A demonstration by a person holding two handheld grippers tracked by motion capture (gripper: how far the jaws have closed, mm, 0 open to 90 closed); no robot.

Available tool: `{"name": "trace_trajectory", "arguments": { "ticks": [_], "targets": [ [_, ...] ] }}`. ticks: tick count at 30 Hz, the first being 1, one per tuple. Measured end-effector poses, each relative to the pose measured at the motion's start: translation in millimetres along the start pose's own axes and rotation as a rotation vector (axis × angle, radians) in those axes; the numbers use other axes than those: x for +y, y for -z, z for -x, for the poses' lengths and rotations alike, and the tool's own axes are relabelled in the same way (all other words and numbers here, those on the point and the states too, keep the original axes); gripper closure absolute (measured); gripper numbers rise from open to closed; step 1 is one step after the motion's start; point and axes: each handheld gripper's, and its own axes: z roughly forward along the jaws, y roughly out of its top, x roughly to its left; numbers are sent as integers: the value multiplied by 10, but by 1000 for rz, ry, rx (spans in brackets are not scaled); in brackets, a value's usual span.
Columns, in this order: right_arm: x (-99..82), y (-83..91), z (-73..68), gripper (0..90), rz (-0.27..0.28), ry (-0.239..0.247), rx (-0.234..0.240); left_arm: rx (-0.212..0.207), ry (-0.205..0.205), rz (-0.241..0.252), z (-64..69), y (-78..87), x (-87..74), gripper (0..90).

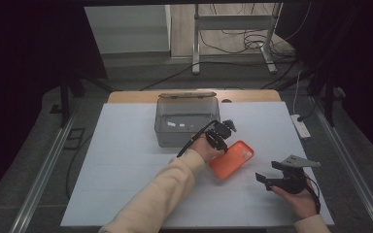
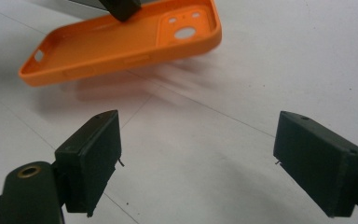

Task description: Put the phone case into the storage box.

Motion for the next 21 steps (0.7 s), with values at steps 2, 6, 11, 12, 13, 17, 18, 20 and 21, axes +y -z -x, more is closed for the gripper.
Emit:
{"name": "trace_trajectory", "arguments": {
  "ticks": [2, 6, 11, 12, 13, 17, 18, 20, 21],
  "targets": [
    [-3, -4, -1, 149, -2, -1, 3, -6, 2, 6, -13, 39, -5, 886],
    [-2, -7, -8, 149, -4, 2, 5, -16, -1, 16, -25, 109, -21, 886],
    [-6, -10, -1, 149, -7, 0, 4, -17, -7, 26, -33, 195, -44, 886],
    [-7, -11, 0, 149, -7, 0, 4, -16, -11, 26, -34, 212, -50, 886],
    [-7, -11, 0, 149, -7, 0, 4, -14, -13, 27, -33, 226, -56, 886],
    [-8, -13, 0, 149, -9, 0, 5, -13, -29, 28, -28, 287, -83, 886],
    [-8, -13, 0, 149, -9, 0, 5, -15, -31, 28, -24, 303, -89, 886],
    [-10, -15, 1, 149, -13, -2, 1, -15, -38, 33, -16, 337, -101, 886],
    [-10, -15, 1, 149, -13, -2, 1, -13, -42, 36, -12, 350, -107, 886]
  ]
}}
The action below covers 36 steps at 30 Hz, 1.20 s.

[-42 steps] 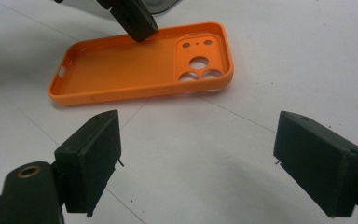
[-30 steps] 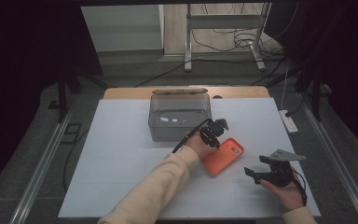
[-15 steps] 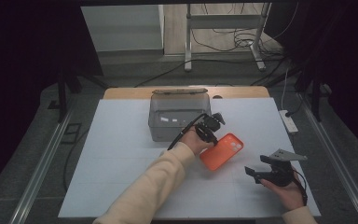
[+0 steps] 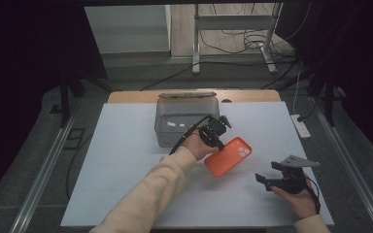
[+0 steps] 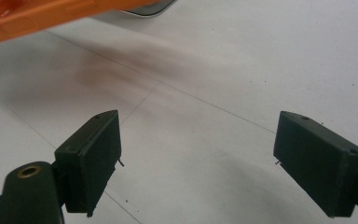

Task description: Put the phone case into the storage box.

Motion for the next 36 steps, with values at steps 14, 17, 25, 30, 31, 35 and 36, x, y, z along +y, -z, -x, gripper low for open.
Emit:
{"name": "trace_trajectory", "arguments": {
  "ticks": [14, 17, 25, 30, 31, 35, 36],
  "targets": [
    [-3, 0, 8, 149, -1, -5, -7, 27, -47, 4, 36, 196, -144, 886],
    [-3, 1, 8, 149, -1, -5, -7, 27, -50, 6, 40, 218, -175, 886],
    [-2, 2, 0, 150, -1, -3, -6, 31, -61, -4, 34, 236, -287, 886],
    [-2, 1, -2, 151, -2, -8, 0, 44, -67, -8, 19, 241, -367, 885],
    [-1, 0, -2, 151, -2, -8, 1, 43, -67, -9, 16, 244, -382, 885],
    [2, 0, -9, 151, 1, -16, 10, 53, -70, -4, 5, 262, -449, 885],
    [2, 0, -9, 151, 1, -16, 10, 55, -74, -3, -2, 271, -464, 885]
  ]
}}
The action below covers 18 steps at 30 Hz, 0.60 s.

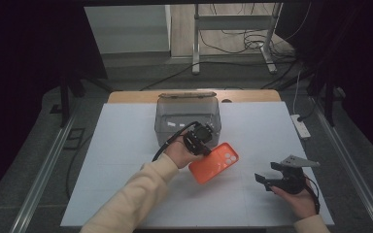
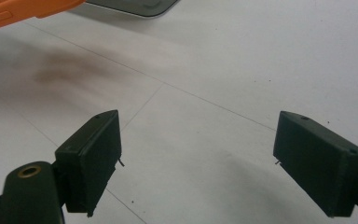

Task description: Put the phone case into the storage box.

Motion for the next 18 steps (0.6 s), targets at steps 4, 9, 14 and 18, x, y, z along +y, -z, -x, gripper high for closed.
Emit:
{"name": "trace_trajectory", "arguments": {
  "ticks": [4, 9, 14, 18],
  "targets": [
    [1, -4, -5, 150, -2, -3, 3, 7, 2, 4, -26, 35, -69, 885],
    [7, -9, -20, 150, -2, -3, 11, 23, 4, 12, -41, 68, -139, 885],
    [14, -11, -34, 151, 1, -2, 20, 39, -4, 16, -49, 87, -204, 884],
    [18, -15, -48, 150, -1, -1, 24, 47, -6, 18, -59, 104, -251, 885]
  ]
}}
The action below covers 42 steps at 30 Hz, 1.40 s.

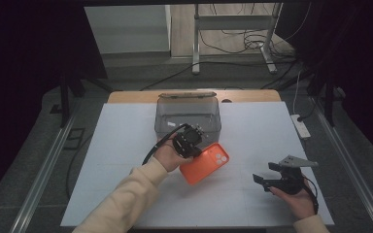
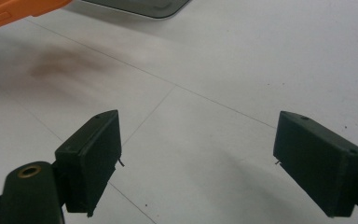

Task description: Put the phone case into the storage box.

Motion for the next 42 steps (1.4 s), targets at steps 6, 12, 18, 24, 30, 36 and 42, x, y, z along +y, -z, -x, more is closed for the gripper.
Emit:
{"name": "trace_trajectory", "arguments": {
  "ticks": [6, 12, 18, 24, 30, 36, 42],
  "targets": [
    [6, -4, -15, 151, 2, 2, 7, 11, 3, 2, -14, 28, -65, 885],
    [23, -9, -48, 156, 2, 9, 17, 16, -16, 6, 0, 38, -95, 885],
    [32, -12, -67, 157, 1, 11, 27, 22, -26, 12, 16, 40, -134, 885],
    [43, -21, -82, 157, 1, 10, 41, 27, -34, 19, 12, 54, -172, 885],
    [70, -33, -123, 162, 2, 13, 60, 59, -64, 30, 30, 70, -208, 885],
    [86, -56, -157, 163, -2, 17, 80, 60, -84, 37, 53, 76, -232, 886],
    [97, -74, -182, 163, -8, 22, 88, 48, -90, 42, 63, 60, -251, 886]
  ]
}}
